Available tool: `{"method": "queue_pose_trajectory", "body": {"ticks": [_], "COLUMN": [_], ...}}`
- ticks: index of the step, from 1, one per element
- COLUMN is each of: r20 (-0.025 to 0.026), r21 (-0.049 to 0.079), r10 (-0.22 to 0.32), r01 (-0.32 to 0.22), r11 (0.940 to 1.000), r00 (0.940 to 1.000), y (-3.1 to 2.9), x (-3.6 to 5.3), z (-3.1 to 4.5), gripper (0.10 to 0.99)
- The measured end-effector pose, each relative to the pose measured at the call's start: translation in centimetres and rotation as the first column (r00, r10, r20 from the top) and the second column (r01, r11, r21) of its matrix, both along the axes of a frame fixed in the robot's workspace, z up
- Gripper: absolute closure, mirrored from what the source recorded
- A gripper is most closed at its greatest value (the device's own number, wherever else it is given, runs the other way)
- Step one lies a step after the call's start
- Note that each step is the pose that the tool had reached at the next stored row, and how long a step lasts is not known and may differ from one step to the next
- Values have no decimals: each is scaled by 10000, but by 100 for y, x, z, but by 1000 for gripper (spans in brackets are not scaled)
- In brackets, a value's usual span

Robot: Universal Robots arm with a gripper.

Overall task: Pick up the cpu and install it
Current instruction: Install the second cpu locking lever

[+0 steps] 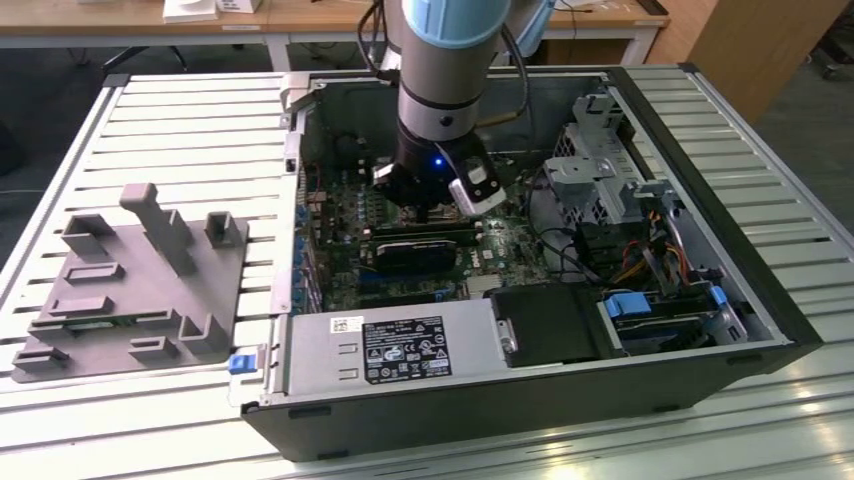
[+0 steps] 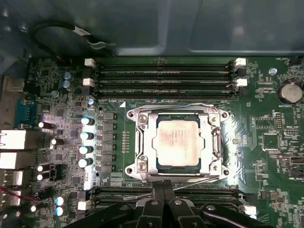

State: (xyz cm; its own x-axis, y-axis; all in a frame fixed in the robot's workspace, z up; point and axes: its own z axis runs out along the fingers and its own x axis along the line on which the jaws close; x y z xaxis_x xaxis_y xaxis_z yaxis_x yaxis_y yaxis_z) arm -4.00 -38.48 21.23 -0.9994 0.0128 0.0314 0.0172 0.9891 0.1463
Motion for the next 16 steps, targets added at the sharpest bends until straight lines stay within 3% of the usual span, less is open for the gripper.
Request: {"method": "queue_pose_trajectory", "body": {"ticks": [2,5,9,16], "r20": [-1,0,-1,0], "r21": [59,286,461,651], "r10": [0,0,-1,0], "r01": [0,0,1,-1], "r11": [10000,9996,9989,9979], "r00": [10000,10000,10000,10000], "y": [-13,-59,-119,-163], "x": [-1,-1,-18,-102], "z": [-8,-11,-11,-12], "gripper": [980,980,980,980]}}
